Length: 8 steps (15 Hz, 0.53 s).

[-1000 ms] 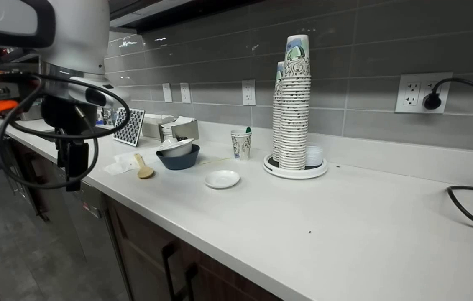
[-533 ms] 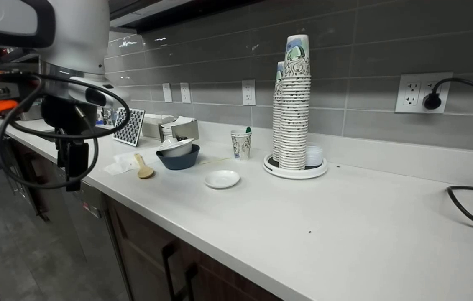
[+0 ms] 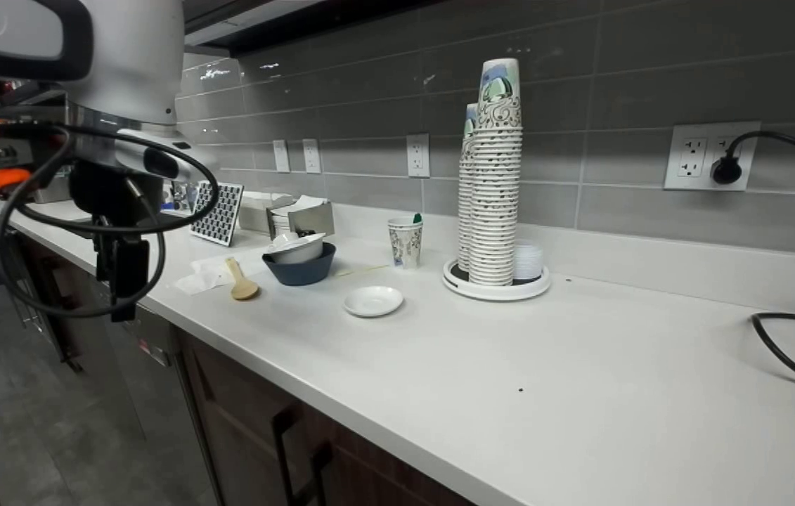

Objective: Put the black circular object on the small white plate on the right

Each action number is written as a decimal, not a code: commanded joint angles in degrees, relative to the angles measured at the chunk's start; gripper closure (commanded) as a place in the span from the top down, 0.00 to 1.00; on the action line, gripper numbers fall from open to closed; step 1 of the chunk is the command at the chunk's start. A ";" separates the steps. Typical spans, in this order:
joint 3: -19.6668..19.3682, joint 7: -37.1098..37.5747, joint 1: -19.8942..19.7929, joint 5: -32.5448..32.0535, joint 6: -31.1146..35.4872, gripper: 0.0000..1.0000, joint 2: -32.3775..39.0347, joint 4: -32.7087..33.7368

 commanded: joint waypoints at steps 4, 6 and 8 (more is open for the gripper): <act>0.99 -0.56 -1.04 0.56 -0.16 1.00 0.19 0.10; 0.29 -0.97 -0.15 2.84 1.59 1.00 0.91 0.55; -0.68 -1.69 2.89 10.27 7.60 1.00 4.72 3.53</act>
